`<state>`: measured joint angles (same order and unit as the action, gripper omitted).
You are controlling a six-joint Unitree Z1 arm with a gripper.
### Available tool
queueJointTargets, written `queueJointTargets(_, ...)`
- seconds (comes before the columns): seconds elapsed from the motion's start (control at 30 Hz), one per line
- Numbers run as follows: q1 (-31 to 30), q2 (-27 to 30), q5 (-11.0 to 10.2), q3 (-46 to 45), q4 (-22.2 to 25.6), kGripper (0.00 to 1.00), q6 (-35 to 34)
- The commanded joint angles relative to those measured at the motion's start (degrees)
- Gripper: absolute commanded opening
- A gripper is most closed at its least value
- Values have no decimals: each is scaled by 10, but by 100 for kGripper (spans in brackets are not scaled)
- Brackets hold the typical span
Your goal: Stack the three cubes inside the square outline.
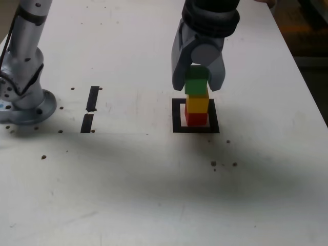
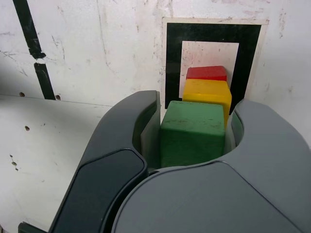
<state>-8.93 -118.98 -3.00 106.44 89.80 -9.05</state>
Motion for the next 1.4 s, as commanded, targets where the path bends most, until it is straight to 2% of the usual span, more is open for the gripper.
queueJointTargets(0.0,1,-2,2,-1,2,28,0)
queueJointTargets(0.43,1,-7,4,-4,-8,33,0)
queueJointTargets(0.53,1,-6,4,-4,-8,38,0)
queueJointTargets(0.6,1,-6,4,-4,-7,47,0)
queueJointTargets(0.8,1,-4,6,-6,-6,89,-4)
queueJointTargets(0.9,1,2,3,-5,-5,98,-10)
queueJointTargets(1.17,-2,50,-7,-5,23,100,-29)
queueJointTargets(1.37,-22,144,-26,-17,38,100,-19)
